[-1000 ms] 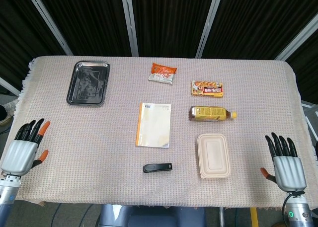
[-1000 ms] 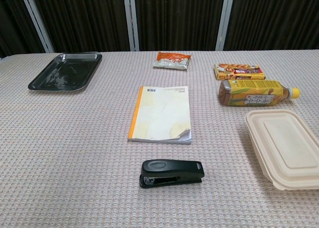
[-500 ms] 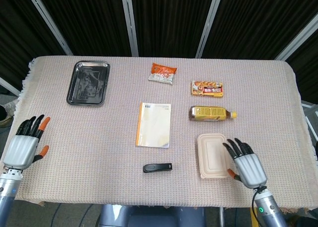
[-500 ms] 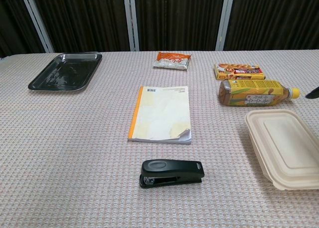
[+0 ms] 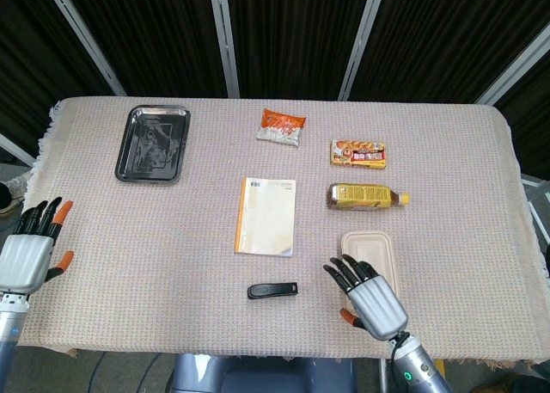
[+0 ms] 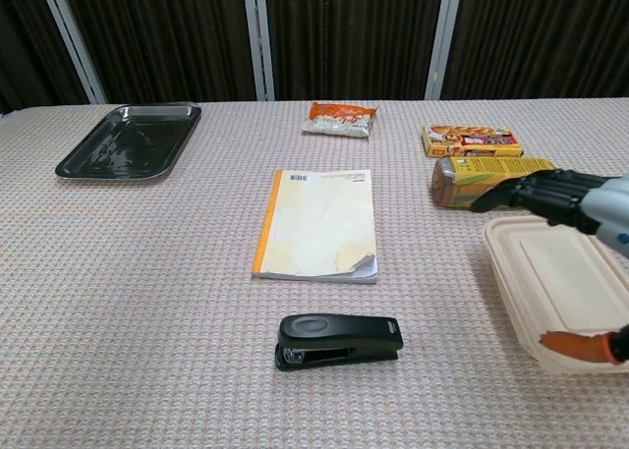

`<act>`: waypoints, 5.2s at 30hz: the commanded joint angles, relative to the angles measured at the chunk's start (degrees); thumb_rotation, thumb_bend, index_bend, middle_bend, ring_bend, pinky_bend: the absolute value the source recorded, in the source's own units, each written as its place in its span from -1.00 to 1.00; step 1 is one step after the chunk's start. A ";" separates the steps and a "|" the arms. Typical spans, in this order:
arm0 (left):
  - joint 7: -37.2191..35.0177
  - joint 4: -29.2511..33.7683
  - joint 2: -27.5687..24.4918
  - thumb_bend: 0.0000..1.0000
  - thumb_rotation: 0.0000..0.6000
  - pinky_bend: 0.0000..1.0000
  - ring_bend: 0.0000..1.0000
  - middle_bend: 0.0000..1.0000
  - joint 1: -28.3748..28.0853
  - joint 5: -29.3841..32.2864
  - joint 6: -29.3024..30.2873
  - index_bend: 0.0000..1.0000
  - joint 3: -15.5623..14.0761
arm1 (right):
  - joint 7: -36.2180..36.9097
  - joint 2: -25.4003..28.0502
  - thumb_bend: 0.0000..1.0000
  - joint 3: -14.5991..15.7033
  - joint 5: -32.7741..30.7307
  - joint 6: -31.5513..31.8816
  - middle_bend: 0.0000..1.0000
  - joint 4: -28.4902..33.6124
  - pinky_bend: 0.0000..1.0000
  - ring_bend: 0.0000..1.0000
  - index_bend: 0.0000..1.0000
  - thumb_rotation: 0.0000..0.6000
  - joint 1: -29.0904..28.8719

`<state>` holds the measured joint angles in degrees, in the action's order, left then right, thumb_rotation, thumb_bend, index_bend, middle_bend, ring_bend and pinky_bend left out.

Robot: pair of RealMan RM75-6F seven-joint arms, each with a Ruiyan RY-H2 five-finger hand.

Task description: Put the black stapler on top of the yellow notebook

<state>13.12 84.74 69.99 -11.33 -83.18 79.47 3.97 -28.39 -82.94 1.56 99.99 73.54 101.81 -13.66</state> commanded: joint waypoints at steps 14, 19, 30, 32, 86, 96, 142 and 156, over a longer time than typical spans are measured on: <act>-0.12 -0.30 0.05 -0.36 1.00 -0.78 -1.00 -1.00 -0.50 1.59 -1.22 -1.00 0.21 | 1.20 -9.10 -0.64 -3.03 -5.50 -11.55 -0.65 -3.62 -0.29 -0.66 -0.67 1.00 -8.04; 0.03 -0.25 0.09 -0.36 1.00 -0.78 -1.00 -1.00 -0.69 2.17 -1.64 -1.00 0.35 | 1.71 -10.90 -0.60 -3.49 -6.94 -13.66 -0.63 -4.58 -0.26 -0.64 -0.65 1.00 -9.78; -0.40 -0.58 0.05 -0.36 1.00 -0.78 -1.00 -1.00 -1.30 2.71 -3.06 -1.00 0.09 | 0.24 -15.57 -0.58 -3.97 -10.87 -16.43 -0.62 -8.38 -0.25 -0.62 -0.65 1.00 -12.34; -0.56 -0.73 0.03 -0.36 1.00 -0.78 -1.00 -1.00 -1.36 2.83 -3.18 -1.00 0.12 | 0.42 -16.01 -0.57 -4.28 -11.38 -16.92 -0.62 -9.01 -0.25 -0.62 -0.65 1.00 -12.96; -1.83 -2.13 0.14 -0.35 1.00 -0.78 -1.00 -1.00 -2.87 5.01 -5.91 -1.00 0.06 | 4.37 -21.15 -0.14 -5.12 -10.22 -11.44 -0.07 -18.75 0.46 0.17 0.23 1.00 -18.84; -0.72 -2.33 0.66 -0.35 1.00 -0.78 -1.00 -1.00 -3.42 6.14 -6.98 -1.00 0.29 | 2.62 -19.08 -0.14 -9.67 -13.53 -14.07 -0.07 -14.53 0.47 0.17 0.23 1.00 -21.89; 3.61 -7.22 4.40 -0.35 1.00 -0.78 -1.00 -1.00 -7.54 15.54 -15.99 -1.00 1.83 | 27.79 -25.27 -0.14 -20.25 -21.20 -31.54 -0.07 -46.93 0.47 0.17 0.23 1.00 -45.12; 3.74 -6.70 4.29 -0.35 1.00 -0.78 -1.00 -1.00 -7.63 15.32 -15.50 -1.00 1.42 | 35.35 -27.56 -0.14 -15.48 -19.21 -30.74 -0.07 -53.64 0.47 0.17 0.23 1.00 -44.53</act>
<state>16.91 78.07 74.29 -18.94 -67.85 64.01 5.42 6.35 -109.94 -14.50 80.61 42.77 49.10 -58.33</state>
